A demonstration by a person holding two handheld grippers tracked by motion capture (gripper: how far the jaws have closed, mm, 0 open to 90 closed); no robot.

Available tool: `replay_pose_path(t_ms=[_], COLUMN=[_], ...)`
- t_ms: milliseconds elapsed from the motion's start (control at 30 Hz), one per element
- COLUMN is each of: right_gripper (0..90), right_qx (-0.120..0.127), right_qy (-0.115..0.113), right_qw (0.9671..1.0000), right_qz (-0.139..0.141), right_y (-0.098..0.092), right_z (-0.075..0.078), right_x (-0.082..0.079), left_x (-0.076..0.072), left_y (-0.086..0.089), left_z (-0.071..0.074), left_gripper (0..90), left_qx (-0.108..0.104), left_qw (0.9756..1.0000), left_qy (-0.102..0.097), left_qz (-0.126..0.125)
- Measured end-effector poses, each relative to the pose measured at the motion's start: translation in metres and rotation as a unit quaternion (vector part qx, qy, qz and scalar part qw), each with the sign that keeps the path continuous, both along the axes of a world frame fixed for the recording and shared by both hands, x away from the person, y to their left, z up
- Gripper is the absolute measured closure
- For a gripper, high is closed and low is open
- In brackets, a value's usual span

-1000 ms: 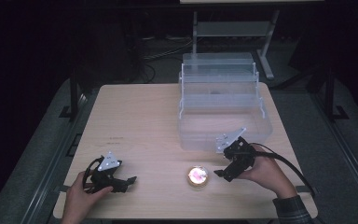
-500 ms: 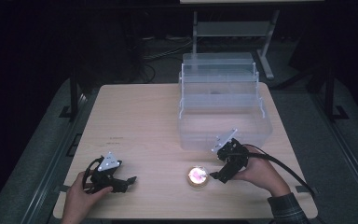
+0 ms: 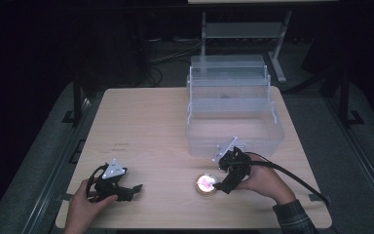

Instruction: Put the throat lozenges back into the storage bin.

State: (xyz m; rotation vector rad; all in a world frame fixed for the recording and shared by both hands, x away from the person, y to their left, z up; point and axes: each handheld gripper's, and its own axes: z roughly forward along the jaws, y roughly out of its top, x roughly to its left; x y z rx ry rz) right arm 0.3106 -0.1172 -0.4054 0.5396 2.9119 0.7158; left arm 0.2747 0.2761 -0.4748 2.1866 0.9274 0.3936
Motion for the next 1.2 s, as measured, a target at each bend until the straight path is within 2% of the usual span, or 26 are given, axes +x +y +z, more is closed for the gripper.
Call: replay_pose_path(t_ms=[33, 100, 133, 233, 333, 433, 800, 933, 1200], right_gripper=[7.1, 7.1, 7.1, 7.1, 7.1, 7.1, 7.6, 7.7, 11.2], right_qx=[-0.012, -0.014, -0.015, -0.032, -0.032, -0.046, -0.049, -0.059, -0.057], right_qy=[-0.002, -0.001, 0.003, 0.001, 0.010, 0.014, 0.022, 0.024, 0.028], right_qw=[0.9999, 0.9998, 0.9997, 0.9991, 0.9989, 0.9983, 0.9975, 0.9970, 0.9968], right_qz=[0.008, 0.013, 0.021, 0.027, 0.033, 0.032, 0.047, 0.045, 0.049], right_y=[0.006, 0.009, 0.016, 0.024, 0.030, 0.032, 0.040, 0.042, 0.044], right_z=[0.000, 0.000, 0.000, -0.003, -0.006, -0.011, -0.025, -0.030, -0.034], right_x=[-0.001, -0.001, -0.001, -0.001, 0.000, 0.001, 0.000, 0.000, 0.000], left_x=[0.000, 0.000, 0.000, 0.000, 0.000, 0.000, 0.000, 0.000, 0.000], left_y=[0.000, 0.000, 0.000, 0.000, 0.000, 0.000, 0.000, 0.000, 0.000], left_z=[0.000, 0.000, 0.000, 0.000, 0.000, 0.000, 0.000, 0.000, 0.000], left_gripper=[10.7, 10.7, 10.7, 10.7, 10.7, 10.7, 10.7, 10.7, 10.7], left_qx=[0.000, 0.000, 0.000, 0.000, 0.000, 0.000, 0.001, 0.002, 0.002], left_qw=[1.0000, 1.0000, 1.0000, 1.0000, 1.0000, 1.0000, 1.0000, 1.0000, 1.0000], left_qy=[0.000, 0.000, 0.000, 0.000, 0.000, 0.000, 0.000, -0.001, 0.000], left_qz=[0.000, 0.000, 0.000, 0.000, 0.000, 0.000, -0.001, -0.001, -0.001])
